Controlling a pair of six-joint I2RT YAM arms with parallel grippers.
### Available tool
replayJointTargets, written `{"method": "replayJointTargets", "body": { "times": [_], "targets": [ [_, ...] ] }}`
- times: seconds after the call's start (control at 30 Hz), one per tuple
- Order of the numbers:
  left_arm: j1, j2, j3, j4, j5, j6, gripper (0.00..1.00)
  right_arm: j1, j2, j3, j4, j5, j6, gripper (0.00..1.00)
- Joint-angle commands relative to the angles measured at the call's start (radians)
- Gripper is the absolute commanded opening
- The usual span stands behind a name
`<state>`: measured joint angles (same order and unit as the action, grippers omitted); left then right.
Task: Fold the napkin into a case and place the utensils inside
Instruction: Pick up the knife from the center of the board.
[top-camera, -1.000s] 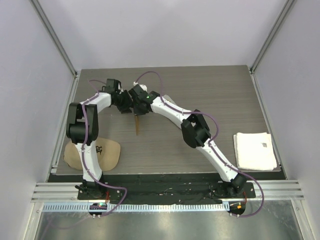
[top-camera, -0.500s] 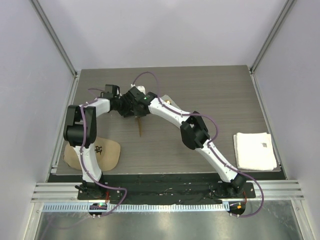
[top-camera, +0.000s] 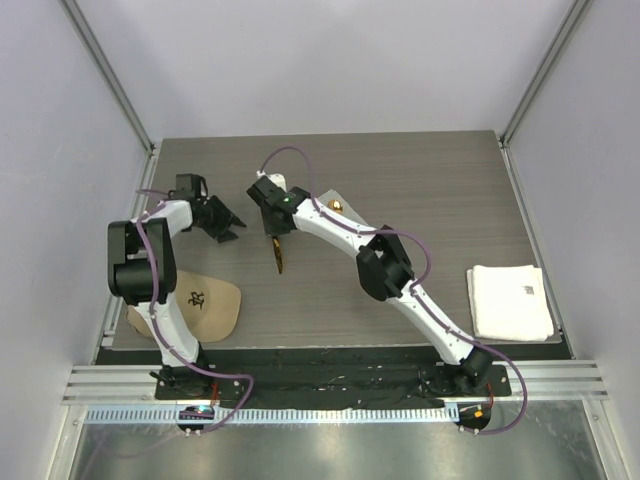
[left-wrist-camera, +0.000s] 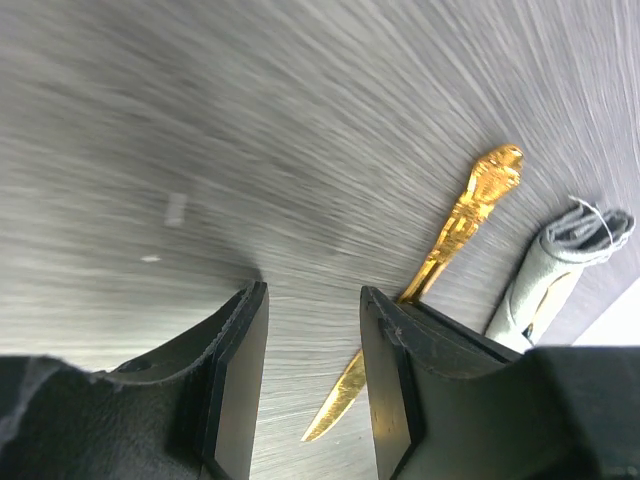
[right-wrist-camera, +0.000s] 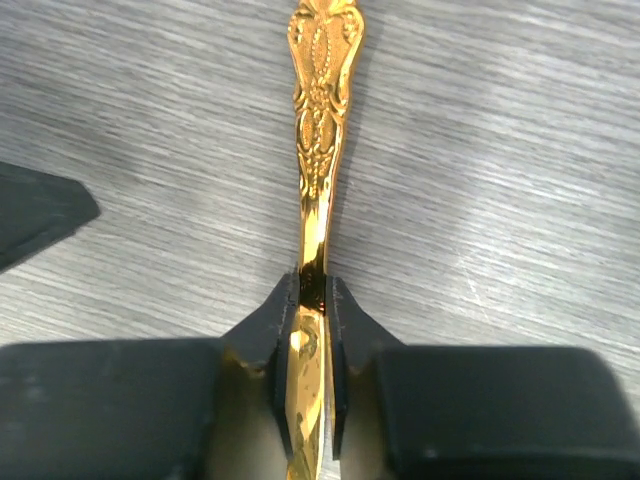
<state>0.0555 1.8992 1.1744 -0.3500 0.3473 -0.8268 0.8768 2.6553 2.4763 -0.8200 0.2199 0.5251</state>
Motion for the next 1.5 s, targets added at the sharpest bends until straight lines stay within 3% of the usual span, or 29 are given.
{"method": "replayJointTargets", "body": {
  "times": [0.0, 0.1, 0.17, 0.2, 0.33, 0.43, 0.57, 0.93, 1.27, 1.33, 1.4, 1.47],
  "targets": [
    [0.013, -0.077, -0.015, -0.035, -0.001, 0.032, 0.45, 0.025, 0.137, -0.048, -0.105, -0.069, -0.007, 0.19],
    [0.017, -0.101, -0.024, -0.024, 0.01, 0.025, 0.45, 0.025, 0.132, -0.056, -0.096, -0.077, -0.002, 0.19],
    [0.017, -0.112, -0.028, -0.014, 0.025, 0.017, 0.45, 0.025, 0.135, -0.06, -0.087, -0.091, 0.001, 0.01],
    [0.017, -0.117, -0.032, -0.011, 0.03, 0.014, 0.45, 0.027, 0.138, -0.054, -0.087, -0.091, 0.004, 0.01],
    [0.007, -0.078, 0.001, -0.026, 0.079, 0.069, 0.44, 0.027, 0.103, -0.088, -0.099, -0.032, 0.01, 0.01],
    [-0.042, -0.045, 0.062, -0.113, 0.032, 0.123, 0.44, 0.033, 0.057, -0.099, -0.134, 0.001, -0.022, 0.01],
    [-0.046, -0.061, 0.012, -0.044, 0.032, 0.057, 0.44, 0.059, 0.015, -0.14, -0.173, 0.085, -0.063, 0.01],
    [-0.008, -0.112, 0.019, -0.087, 0.004, 0.055, 0.45, 0.134, -0.003, -0.159, -0.185, 0.108, -0.043, 0.01],
    [0.049, -0.192, -0.035, -0.084, 0.012, 0.066, 0.45, 0.137, 0.077, -0.09, -0.202, 0.084, -0.02, 0.01],
    [0.05, -0.2, -0.038, -0.081, 0.016, 0.063, 0.45, 0.137, 0.081, -0.093, -0.191, 0.064, -0.017, 0.02],
    [0.05, -0.207, -0.041, -0.078, 0.022, 0.061, 0.45, 0.136, 0.098, -0.102, -0.179, 0.036, -0.007, 0.12],
    [0.053, -0.212, -0.041, -0.076, 0.03, 0.057, 0.45, 0.139, 0.109, -0.103, -0.171, 0.012, 0.001, 0.15]
  ]
}}
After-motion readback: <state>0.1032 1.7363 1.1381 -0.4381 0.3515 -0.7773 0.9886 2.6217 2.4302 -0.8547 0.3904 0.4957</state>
